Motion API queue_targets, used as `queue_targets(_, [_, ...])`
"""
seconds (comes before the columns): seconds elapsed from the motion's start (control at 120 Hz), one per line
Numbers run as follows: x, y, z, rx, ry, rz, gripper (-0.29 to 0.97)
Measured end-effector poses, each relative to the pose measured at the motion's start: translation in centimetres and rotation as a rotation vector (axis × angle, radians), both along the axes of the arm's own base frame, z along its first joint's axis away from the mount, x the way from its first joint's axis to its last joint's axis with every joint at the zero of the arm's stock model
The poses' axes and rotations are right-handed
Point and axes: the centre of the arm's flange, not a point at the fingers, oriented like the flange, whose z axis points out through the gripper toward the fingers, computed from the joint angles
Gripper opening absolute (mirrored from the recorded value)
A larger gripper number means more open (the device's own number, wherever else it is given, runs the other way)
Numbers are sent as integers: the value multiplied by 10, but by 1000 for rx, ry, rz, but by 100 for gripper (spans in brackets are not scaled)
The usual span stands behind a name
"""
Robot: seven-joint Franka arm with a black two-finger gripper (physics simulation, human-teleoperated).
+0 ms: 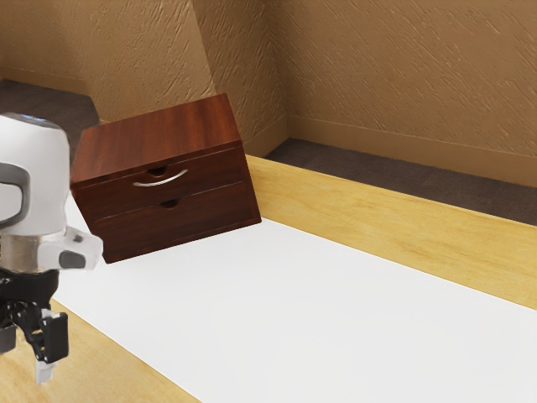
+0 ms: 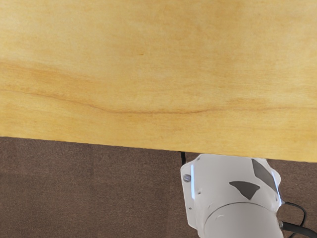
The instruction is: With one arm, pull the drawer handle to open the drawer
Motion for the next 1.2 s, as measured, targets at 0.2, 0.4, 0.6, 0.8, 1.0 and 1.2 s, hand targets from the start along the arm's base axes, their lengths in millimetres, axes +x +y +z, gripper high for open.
queue_targets(0.2, [32,-30,34,-10,-431,-89,68])
queue_targets(0.4, [150,-23,34,14,-695,-413,68])
queue_targets(0.6, [235,22,39,-88,-911,-674,68])
queue_targets(0.8, [252,70,25,-19,-874,-869,68])
queue_targets(1.0, [260,43,24,83,-717,-1075,68])
queue_targets(1.2, [253,73,15,100,-636,-1113,68])
